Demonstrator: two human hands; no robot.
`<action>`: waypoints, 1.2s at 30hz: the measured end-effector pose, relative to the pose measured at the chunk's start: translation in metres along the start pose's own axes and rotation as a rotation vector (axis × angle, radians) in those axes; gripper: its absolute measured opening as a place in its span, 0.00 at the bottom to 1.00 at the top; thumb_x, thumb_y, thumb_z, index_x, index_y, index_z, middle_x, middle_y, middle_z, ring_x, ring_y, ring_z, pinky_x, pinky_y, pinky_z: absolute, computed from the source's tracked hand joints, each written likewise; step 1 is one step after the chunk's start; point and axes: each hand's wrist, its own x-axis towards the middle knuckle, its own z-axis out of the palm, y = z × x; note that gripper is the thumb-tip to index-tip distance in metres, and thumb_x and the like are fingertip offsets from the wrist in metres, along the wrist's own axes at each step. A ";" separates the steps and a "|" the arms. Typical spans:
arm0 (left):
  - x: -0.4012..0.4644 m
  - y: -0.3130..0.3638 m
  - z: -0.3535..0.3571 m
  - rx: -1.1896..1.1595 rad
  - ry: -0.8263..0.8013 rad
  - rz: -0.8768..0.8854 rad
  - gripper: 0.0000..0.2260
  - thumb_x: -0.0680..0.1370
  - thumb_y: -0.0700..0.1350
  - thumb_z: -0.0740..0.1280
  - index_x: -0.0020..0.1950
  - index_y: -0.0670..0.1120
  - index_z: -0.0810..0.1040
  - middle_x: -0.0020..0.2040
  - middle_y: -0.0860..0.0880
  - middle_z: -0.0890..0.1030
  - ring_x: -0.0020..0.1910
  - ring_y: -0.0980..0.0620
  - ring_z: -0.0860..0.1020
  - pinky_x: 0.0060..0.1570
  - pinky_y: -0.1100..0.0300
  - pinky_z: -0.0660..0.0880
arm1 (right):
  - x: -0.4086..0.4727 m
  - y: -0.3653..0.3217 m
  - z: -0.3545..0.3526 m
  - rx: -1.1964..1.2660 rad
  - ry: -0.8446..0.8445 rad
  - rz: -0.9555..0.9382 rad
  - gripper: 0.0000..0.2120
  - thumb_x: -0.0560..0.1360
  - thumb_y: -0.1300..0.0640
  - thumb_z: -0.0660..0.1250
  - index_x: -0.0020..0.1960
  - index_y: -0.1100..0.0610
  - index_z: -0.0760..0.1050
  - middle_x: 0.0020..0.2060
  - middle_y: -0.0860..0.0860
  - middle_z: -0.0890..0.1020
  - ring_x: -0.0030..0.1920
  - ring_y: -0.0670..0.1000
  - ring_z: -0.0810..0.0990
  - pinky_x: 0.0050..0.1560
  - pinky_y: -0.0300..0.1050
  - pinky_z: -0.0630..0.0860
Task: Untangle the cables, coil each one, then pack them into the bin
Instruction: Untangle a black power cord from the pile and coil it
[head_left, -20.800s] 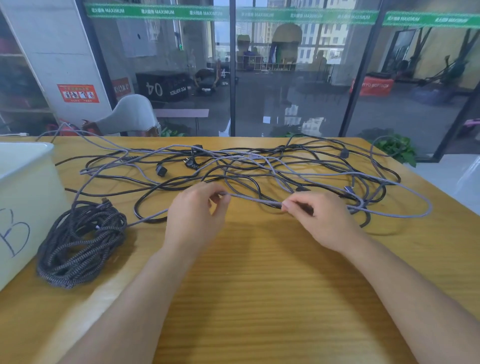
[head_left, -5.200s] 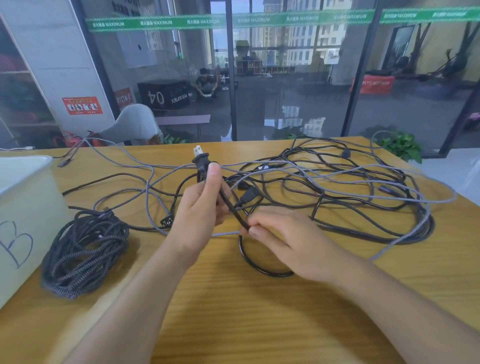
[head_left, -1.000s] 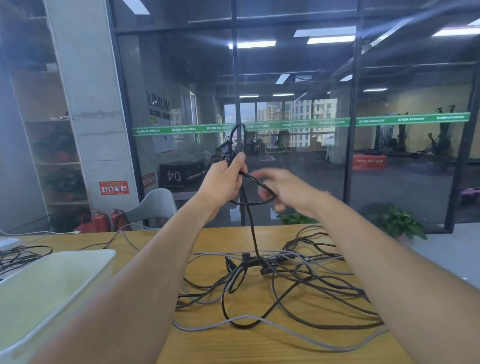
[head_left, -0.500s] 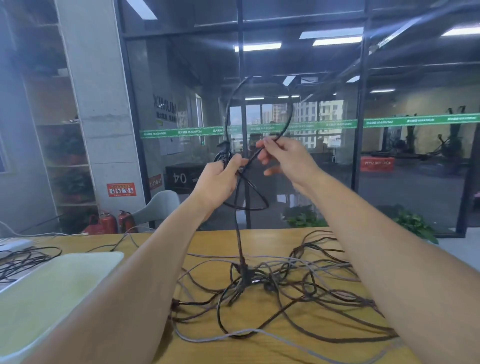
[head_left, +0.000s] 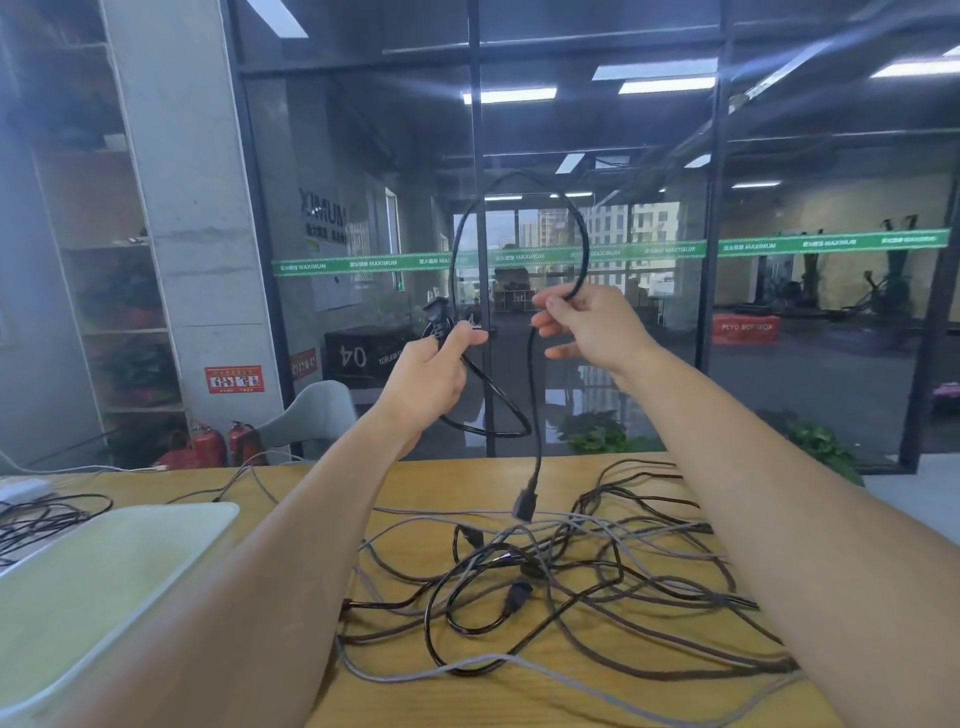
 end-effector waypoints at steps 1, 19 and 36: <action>0.001 -0.002 -0.001 -0.011 0.004 0.004 0.16 0.87 0.55 0.57 0.64 0.51 0.80 0.25 0.54 0.62 0.23 0.56 0.58 0.23 0.65 0.57 | 0.002 0.006 -0.005 -0.028 0.019 0.011 0.12 0.86 0.60 0.61 0.65 0.57 0.80 0.55 0.54 0.85 0.57 0.53 0.84 0.43 0.44 0.85; -0.037 -0.103 0.024 -0.118 -0.163 -0.117 0.23 0.88 0.57 0.53 0.54 0.42 0.81 0.29 0.49 0.59 0.27 0.51 0.55 0.30 0.56 0.52 | -0.114 0.131 0.018 -0.614 -0.069 -0.316 0.17 0.87 0.54 0.58 0.74 0.50 0.74 0.71 0.42 0.75 0.72 0.40 0.69 0.71 0.34 0.62; -0.102 -0.165 0.019 -0.501 -0.387 -0.323 0.21 0.84 0.58 0.54 0.40 0.48 0.75 0.26 0.52 0.56 0.25 0.52 0.52 0.27 0.60 0.56 | -0.154 0.185 0.030 -0.137 -0.954 0.337 0.16 0.86 0.51 0.62 0.41 0.49 0.79 0.31 0.55 0.71 0.29 0.52 0.74 0.47 0.53 0.82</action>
